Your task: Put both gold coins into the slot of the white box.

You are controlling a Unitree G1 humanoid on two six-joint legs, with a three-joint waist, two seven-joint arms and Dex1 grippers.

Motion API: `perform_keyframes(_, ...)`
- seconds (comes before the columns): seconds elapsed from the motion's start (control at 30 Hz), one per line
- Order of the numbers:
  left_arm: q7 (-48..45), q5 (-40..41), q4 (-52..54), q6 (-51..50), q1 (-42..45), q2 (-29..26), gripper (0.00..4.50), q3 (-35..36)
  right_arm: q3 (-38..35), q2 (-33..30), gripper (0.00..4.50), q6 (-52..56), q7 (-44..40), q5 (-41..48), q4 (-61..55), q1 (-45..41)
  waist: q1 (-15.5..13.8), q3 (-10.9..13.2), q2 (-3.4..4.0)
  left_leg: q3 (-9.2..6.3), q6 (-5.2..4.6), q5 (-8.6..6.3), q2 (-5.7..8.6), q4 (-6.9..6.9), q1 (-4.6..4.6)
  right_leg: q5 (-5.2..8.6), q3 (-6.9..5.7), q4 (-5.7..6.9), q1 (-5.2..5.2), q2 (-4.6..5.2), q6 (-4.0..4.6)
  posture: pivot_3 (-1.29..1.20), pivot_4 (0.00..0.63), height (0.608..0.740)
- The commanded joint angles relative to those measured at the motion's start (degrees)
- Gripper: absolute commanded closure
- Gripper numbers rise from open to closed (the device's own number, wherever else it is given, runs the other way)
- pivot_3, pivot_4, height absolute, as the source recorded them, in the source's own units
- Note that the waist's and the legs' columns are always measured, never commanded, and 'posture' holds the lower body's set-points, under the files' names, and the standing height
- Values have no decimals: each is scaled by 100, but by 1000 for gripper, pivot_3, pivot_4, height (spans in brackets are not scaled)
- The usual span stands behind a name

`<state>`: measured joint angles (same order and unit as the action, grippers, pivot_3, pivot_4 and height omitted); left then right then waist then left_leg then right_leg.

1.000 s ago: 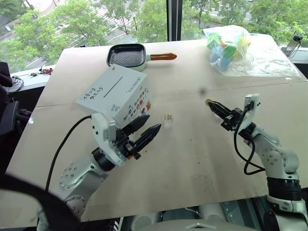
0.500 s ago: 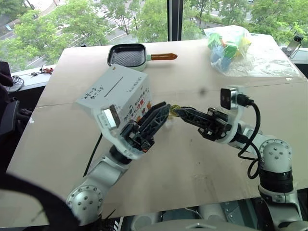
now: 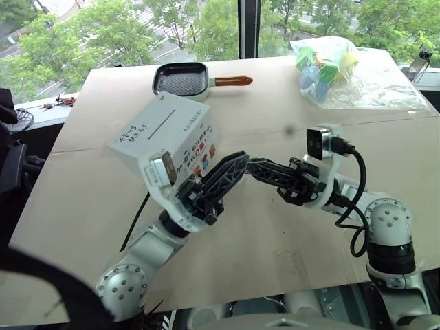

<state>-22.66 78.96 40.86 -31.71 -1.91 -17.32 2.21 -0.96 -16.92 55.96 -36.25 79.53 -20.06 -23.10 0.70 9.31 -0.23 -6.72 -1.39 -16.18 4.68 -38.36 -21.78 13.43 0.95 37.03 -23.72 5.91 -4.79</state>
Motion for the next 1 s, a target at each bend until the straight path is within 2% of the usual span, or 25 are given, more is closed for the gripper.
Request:
perform_keyframes(0.03,-130,122,59,23,9,-44,4394,-31,18,5,4500,-23,-109,143,-148,-116,1,0,0,0,0,0,0,0,0,0,0,0,0,0,0,0,150,721)
perform_keyframes(0.4,-69,174,58,-19,-5,-106,4420,-58,47,43,4500,-52,-13,88,-151,-126,-1,0,0,-1,0,0,0,1,0,0,0,-1,0,0,0,0,150,721)
perform_keyframes(1.0,166,874,-14,138,-73,8,4423,72,40,72,4500,-93,-96,126,-248,-171,-1,0,0,-2,0,0,0,2,-1,0,-1,-4,0,1,0,0,150,721)
